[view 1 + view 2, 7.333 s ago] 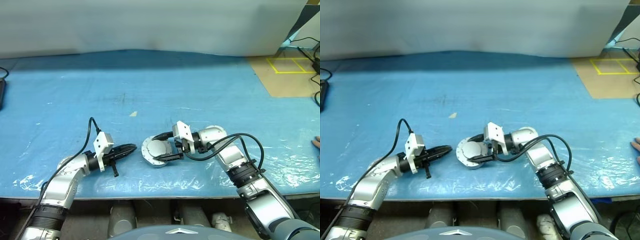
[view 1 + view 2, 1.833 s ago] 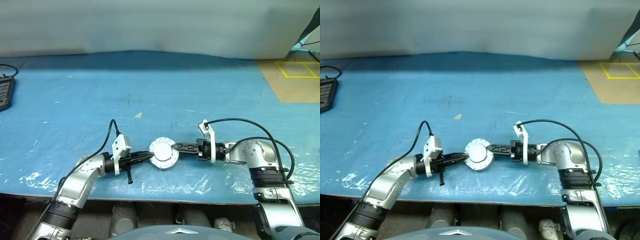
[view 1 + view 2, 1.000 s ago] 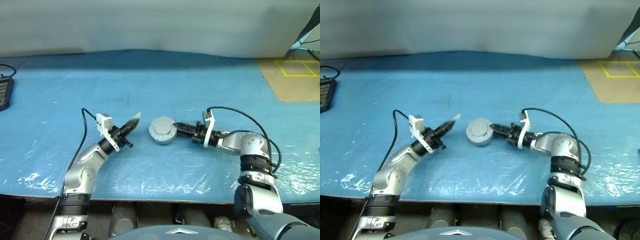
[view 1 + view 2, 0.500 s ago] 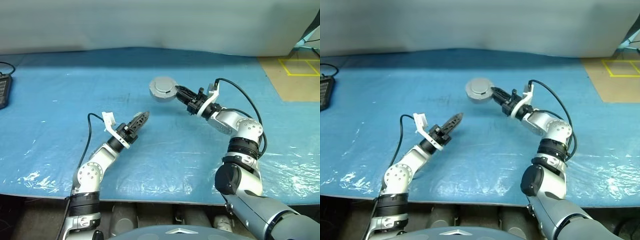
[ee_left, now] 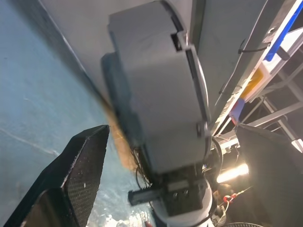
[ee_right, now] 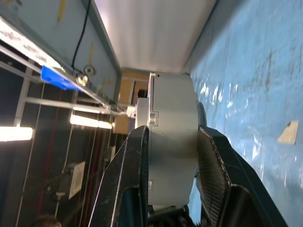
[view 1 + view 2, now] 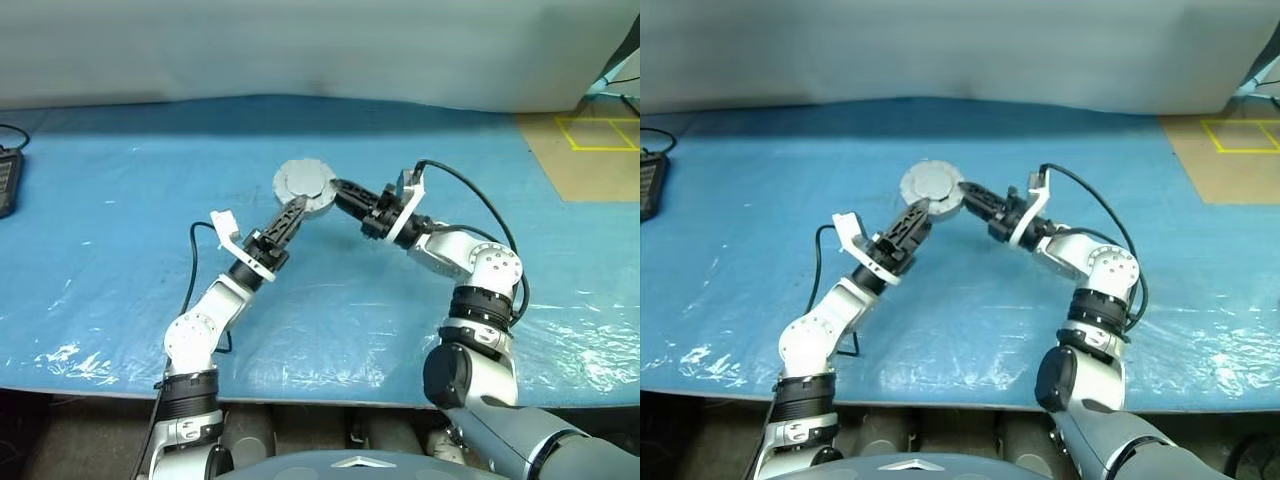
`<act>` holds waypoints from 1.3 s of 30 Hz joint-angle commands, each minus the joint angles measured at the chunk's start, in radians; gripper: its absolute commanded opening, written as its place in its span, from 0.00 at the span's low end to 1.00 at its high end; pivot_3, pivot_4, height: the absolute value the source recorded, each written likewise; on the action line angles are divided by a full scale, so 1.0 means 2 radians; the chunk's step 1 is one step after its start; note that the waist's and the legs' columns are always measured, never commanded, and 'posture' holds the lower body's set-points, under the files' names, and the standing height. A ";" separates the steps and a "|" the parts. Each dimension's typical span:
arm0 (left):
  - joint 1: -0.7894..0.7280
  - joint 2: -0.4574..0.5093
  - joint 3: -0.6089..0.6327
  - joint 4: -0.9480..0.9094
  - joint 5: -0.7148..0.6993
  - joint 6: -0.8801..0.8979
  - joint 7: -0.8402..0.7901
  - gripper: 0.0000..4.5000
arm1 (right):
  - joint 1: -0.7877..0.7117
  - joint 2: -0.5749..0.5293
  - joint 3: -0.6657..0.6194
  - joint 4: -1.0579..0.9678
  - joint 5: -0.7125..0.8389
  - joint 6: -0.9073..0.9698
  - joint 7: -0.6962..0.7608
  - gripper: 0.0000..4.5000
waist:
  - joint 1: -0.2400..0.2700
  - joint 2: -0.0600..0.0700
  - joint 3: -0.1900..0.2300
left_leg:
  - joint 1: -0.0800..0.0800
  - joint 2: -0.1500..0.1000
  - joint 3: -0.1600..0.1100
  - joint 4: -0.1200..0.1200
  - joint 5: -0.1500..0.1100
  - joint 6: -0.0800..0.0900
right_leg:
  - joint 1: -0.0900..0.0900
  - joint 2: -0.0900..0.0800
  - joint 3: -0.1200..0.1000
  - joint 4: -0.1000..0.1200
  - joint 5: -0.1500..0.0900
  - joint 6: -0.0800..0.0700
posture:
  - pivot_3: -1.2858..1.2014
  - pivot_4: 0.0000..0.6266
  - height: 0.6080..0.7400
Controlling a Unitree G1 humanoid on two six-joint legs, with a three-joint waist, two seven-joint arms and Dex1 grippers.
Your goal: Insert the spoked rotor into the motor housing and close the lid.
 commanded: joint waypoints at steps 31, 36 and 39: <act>-0.124 -0.017 0.095 0.176 0.088 -0.197 0.088 0.61 | 0.018 -0.029 0.115 0.011 -0.200 -0.361 0.054 0.76 | -0.001 0.000 0.000 | -0.002 0.000 -0.003 0.005 0.000 0.000 | 0.001 0.000 -0.001 0.001 0.001 0.001 | 0.52 0.24 1.00; -0.258 0.048 0.182 0.366 0.107 -0.311 0.122 0.61 | 0.036 -0.039 0.118 -0.010 -0.158 -0.304 0.112 0.76 | -0.003 -0.002 0.001 | -0.002 0.000 -0.005 0.006 0.000 0.000 | 0.001 0.001 -0.001 0.000 0.003 0.001 | 0.52 0.24 1.00; -0.307 0.085 0.185 0.451 0.138 -0.331 0.113 0.61 | 0.040 -0.039 0.114 -0.018 -0.151 -0.295 0.112 0.76 | 0.001 -0.002 0.001 | -0.003 -0.001 -0.006 0.006 0.000 0.000 | 0.001 0.001 -0.002 0.001 0.003 0.002 | 0.52 0.24 1.00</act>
